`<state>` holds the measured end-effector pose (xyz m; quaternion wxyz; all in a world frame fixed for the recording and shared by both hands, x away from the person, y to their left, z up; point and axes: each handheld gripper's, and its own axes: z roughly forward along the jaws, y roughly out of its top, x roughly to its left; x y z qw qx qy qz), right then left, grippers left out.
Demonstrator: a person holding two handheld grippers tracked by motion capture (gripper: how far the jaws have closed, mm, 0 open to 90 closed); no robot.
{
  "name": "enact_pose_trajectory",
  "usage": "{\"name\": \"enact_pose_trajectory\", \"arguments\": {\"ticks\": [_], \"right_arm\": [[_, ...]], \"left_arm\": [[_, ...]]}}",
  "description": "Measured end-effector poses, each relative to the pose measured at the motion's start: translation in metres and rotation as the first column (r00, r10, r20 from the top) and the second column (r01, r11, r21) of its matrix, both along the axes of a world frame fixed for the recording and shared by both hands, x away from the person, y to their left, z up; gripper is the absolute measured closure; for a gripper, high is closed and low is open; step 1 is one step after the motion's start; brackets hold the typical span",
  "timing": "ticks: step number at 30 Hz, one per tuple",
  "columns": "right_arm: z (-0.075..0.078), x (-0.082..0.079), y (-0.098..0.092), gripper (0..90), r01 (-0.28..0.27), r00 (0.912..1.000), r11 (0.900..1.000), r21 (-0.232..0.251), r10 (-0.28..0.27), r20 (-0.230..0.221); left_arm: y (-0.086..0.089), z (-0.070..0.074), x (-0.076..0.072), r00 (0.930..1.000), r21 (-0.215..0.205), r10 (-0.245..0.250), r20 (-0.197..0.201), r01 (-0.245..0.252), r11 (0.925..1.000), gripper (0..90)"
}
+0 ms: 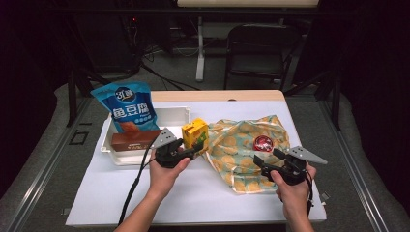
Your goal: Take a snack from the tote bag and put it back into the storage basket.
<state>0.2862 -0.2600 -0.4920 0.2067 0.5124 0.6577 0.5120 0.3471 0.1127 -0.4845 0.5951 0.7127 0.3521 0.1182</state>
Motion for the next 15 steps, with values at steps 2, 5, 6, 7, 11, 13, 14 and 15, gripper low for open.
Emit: {"name": "enact_pose_trajectory", "arguments": {"ticks": [2, 5, 6, 7, 11, 13, 14, 15], "right_arm": [[-0.001, -0.005, -0.006, 14.1, -0.005, 1.0000, 1.000, -0.012, 0.005, 0.000], [-0.005, -0.012, -0.018, 14.2, 0.011, 0.9998, 1.000, -0.025, -0.011, 0.014], [-0.005, -0.013, -0.020, 14.2, 0.011, 0.9999, 1.000, -0.029, -0.011, 0.013], [-0.008, -0.016, -0.025, 14.2, 0.017, 0.9998, 0.999, -0.037, -0.017, 0.009], [-0.014, -0.021, -0.044, 14.3, 0.048, 0.9988, 0.998, -0.033, -0.048, 0.004], [-0.015, -0.022, -0.051, 14.4, 0.070, 0.9975, 0.997, -0.030, -0.070, 0.012], [-0.016, -0.022, -0.055, 14.4, 0.083, 0.9965, 0.996, -0.044, -0.082, 0.017], [-0.016, -0.022, -0.057, 14.5, 0.091, 0.9958, 0.995, -0.048, -0.090, 0.020]], "left_arm": [[0.007, 0.002, 0.001, 0.9998, 0.000, 0.018, 0.013, -0.018, 0.9998, 52.3], [0.015, 0.005, 0.003, 0.9991, -0.002, 0.038, 0.019, -0.038, 0.9993, 52.3], [0.018, 0.006, 0.004, 0.9989, -0.001, 0.043, 0.019, -0.043, 0.9991, 52.3], [0.021, 0.007, 0.005, 0.9987, -0.003, 0.047, 0.019, -0.047, 0.9989, 52.3], [0.029, 0.008, 0.011, 0.9967, -0.010, 0.080, 0.013, -0.080, 0.9968, 52.3], [0.032, 0.008, 0.014, 0.9945, -0.020, 0.103, 0.018, -0.102, 0.9945, 52.3], [0.033, 0.008, 0.015, 0.9933, -0.020, 0.114, 0.016, -0.114, 0.9933, 52.2], [0.035, 0.008, 0.018, 0.9913, -0.024, 0.130, 0.020, -0.130, 0.9913, 52.3]]}}
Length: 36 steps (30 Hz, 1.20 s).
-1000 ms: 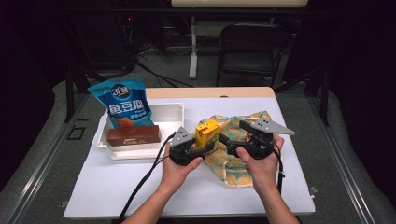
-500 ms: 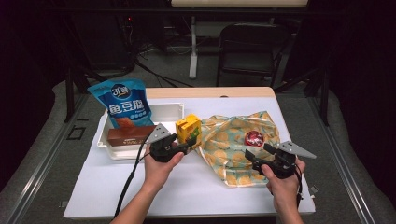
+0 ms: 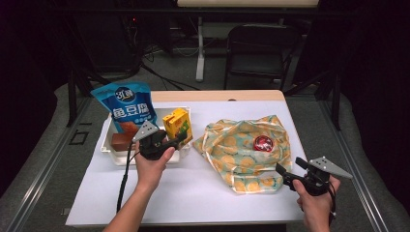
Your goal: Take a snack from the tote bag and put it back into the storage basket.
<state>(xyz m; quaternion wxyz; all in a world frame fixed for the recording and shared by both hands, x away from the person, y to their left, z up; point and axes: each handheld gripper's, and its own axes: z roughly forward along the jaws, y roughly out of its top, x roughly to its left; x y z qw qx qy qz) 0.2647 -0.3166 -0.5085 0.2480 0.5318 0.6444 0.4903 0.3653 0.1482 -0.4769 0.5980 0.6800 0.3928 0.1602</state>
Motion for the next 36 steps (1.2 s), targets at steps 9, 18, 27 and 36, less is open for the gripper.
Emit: {"name": "enact_pose_trajectory", "arguments": {"ticks": [9, 18, 27, 36], "right_arm": [[-0.013, 0.009, 0.000, 14.8, -0.008, 0.9993, 1.000, 0.015, 0.009, -0.038], [-0.014, 0.008, -0.001, 15.2, -0.006, 0.9992, 1.000, 0.014, 0.006, -0.039], [-0.015, 0.009, -0.002, 15.5, -0.004, 0.9994, 1.000, 0.028, 0.005, -0.034], [-0.017, 0.010, -0.003, 15.7, -0.007, 0.9992, 0.999, 0.037, 0.008, -0.040]], "left_arm": [[0.010, -0.008, 0.027, 0.9953, -0.002, 0.088, -0.041, -0.088, 0.9961, 52.1], [-0.003, -0.028, 0.049, 0.9861, 0.052, 0.147, -0.078, -0.143, 0.9883, 52.1], [-0.014, -0.046, 0.061, 0.9674, 0.094, 0.234, -0.096, -0.226, 0.9697, 52.1], [-0.025, -0.058, 0.064, 0.9549, 0.166, 0.281, -0.096, -0.263, 0.9505, 52.0]]}}
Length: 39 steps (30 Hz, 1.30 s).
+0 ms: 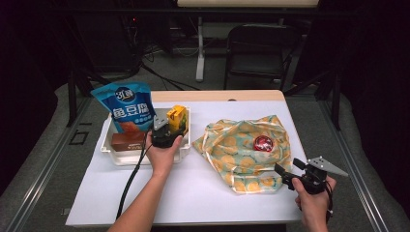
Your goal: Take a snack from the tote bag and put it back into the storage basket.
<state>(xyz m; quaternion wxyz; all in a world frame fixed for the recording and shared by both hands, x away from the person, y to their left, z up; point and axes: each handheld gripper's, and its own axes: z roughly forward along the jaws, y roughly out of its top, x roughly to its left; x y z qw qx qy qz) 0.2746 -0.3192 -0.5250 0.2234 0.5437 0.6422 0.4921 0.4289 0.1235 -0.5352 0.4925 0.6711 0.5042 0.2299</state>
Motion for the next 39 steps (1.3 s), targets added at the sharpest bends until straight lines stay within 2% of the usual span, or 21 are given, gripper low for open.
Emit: {"name": "enact_pose_trajectory", "arguments": {"ticks": [3, 7, 10, 16, 20, 24, 26, 28, 30, 33, 35, 38, 39], "right_arm": [[-0.001, 0.000, 0.000, 15.8, 0.004, 1.0000, 1.000, 0.006, -0.004, 0.002], [-0.001, 0.000, -0.001, 16.0, 0.003, 1.0000, 1.000, 0.000, -0.003, -0.007], [-0.001, 0.001, -0.001, 16.1, 0.003, 1.0000, 1.000, 0.004, -0.003, -0.005], [-0.002, 0.001, -0.002, 16.4, 0.008, 0.9999, 1.000, 0.003, -0.008, -0.009], [-0.002, 0.001, -0.002, 16.4, 0.015, 0.9998, 1.000, 0.004, -0.015, -0.012], [-0.002, 0.001, -0.003, 16.7, 0.012, 0.9999, 1.000, 0.006, -0.011, -0.012], [-0.002, 0.001, -0.003, 16.8, 0.014, 0.9998, 1.000, 0.004, -0.014, -0.013], [-0.003, 0.001, -0.003, 16.9, 0.015, 0.9998, 1.000, 0.002, -0.015, -0.013], [-0.003, 0.001, -0.003, 16.9, 0.015, 0.9998, 1.000, 0.001, -0.015, -0.013], [-0.003, 0.001, -0.002, 17.0, 0.016, 0.9998, 1.000, 0.006, -0.016, -0.011], [-0.003, 0.002, -0.001, 17.0, 0.013, 0.9999, 1.000, 0.004, -0.013, -0.012], [-0.003, 0.001, 0.000, 17.2, 0.009, 0.9998, 1.000, -0.005, -0.009, -0.019], [-0.003, 0.001, 0.000, 17.2, 0.008, 0.9998, 1.000, -0.004, -0.008, -0.019]], "left_arm": [[-0.003, -0.002, 0.000, 0.9999, 0.036, 0.003, -0.012, -0.003, 0.9993, 51.9], [-0.005, -0.002, -0.001, 0.9996, 0.057, 0.010, -0.025, -0.008, 0.9983, 51.8], [-0.007, -0.005, -0.001, 0.9987, 0.084, 0.005, -0.051, 0.000, 0.9965, 51.5], [-0.008, -0.007, -0.001, 0.9949, 0.112, 0.031, -0.096, -0.020, 0.9935, 50.5], [-0.007, -0.007, -0.002, 0.9954, 0.116, 0.043, -0.085, -0.033, 0.9926, 49.7], [-0.009, -0.008, -0.007, 0.9968, 0.144, 0.041, -0.069, -0.031, 0.9891, 49.7], [-0.008, -0.008, -0.010, 0.9968, 0.136, 0.036, -0.072, -0.026, 0.9903, 49.3], [-0.006, -0.007, -0.011, 0.9959, 0.107, 0.026, -0.086, -0.016, 0.9942, 47.2], [-0.004, -0.006, -0.013, 0.9955, 0.109, 0.018, -0.093, -0.007, 0.9940, 46.6], [-0.002, -0.006, -0.018, 0.9959, 0.110, 0.014, -0.089, -0.004, 0.9939, 45.9], [0.001, -0.007, -0.020, 0.9965, 0.097, 0.007, -0.083, 0.001, 0.9953, 44.8], [0.003, -0.008, -0.025, 0.9973, 0.103, 0.004, -0.074, 0.003, 0.9946, 48.1], [0.004, -0.008, -0.026, 0.9973, 0.089, 0.006, -0.074, 0.000, 0.9961, 48.4]]}}
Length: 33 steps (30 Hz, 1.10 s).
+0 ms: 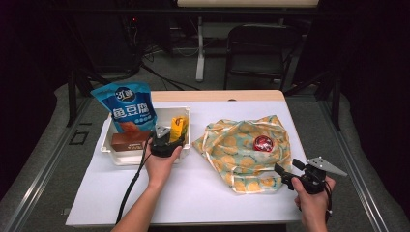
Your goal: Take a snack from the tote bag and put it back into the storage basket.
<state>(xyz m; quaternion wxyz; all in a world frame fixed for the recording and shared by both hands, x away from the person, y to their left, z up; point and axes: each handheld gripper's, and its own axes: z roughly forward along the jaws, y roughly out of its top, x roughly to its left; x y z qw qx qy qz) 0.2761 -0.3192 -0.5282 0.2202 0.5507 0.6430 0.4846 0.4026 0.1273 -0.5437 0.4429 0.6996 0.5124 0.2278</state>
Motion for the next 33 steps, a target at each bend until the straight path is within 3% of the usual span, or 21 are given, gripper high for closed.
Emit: {"name": "enact_pose_trajectory", "arguments": {"ticks": [5, 10, 13, 17, 21, 25, 33], "right_arm": [[-0.001, 0.001, 0.001, 17.3, -0.002, 1.0000, 1.000, 0.002, 0.002, 0.004], [-0.002, 0.001, 0.000, 17.6, 0.004, 1.0000, 1.000, 0.000, -0.004, -0.003], [-0.002, 0.001, 0.001, 17.6, 0.007, 1.0000, 1.000, 0.003, -0.007, -0.003], [-0.002, 0.001, 0.001, 17.8, -0.002, 1.0000, 1.000, -0.002, 0.002, -0.003], [-0.002, 0.002, 0.003, 17.9, 0.001, 1.0000, 1.000, -0.009, -0.001, -0.010], [-0.002, 0.002, 0.003, 17.9, 0.001, 1.0000, 1.000, -0.012, -0.001, -0.009], [-0.003, 0.003, 0.003, 17.9, 0.000, 1.0000, 1.000, -0.011, 0.000, -0.008]], "left_arm": [[0.003, -0.001, -0.008, 0.9997, 0.010, -0.023, 0.008, 0.023, 0.9997, 50.2], [0.010, -0.006, -0.017, 0.9993, -0.042, -0.034, 0.013, 0.034, 0.9985, 50.7], [0.010, -0.011, -0.025, 0.9984, 0.008, -0.050, 0.026, 0.050, 0.9987, 50.5], [0.019, -0.021, -0.026, 0.9968, -0.033, -0.066, -0.045, 0.064, 0.9974, 49.4], [0.018, -0.020, -0.025, 0.9968, -0.012, -0.062, -0.049, 0.062, 0.9980, 48.7], [0.017, -0.019, -0.029, 0.9978, 0.021, -0.036, -0.056, 0.037, 0.9991, 45.0], [0.026, -0.015, -0.042, 0.9981, -0.011, -0.043, -0.043, 0.043, 0.9990, 32.6]]}}
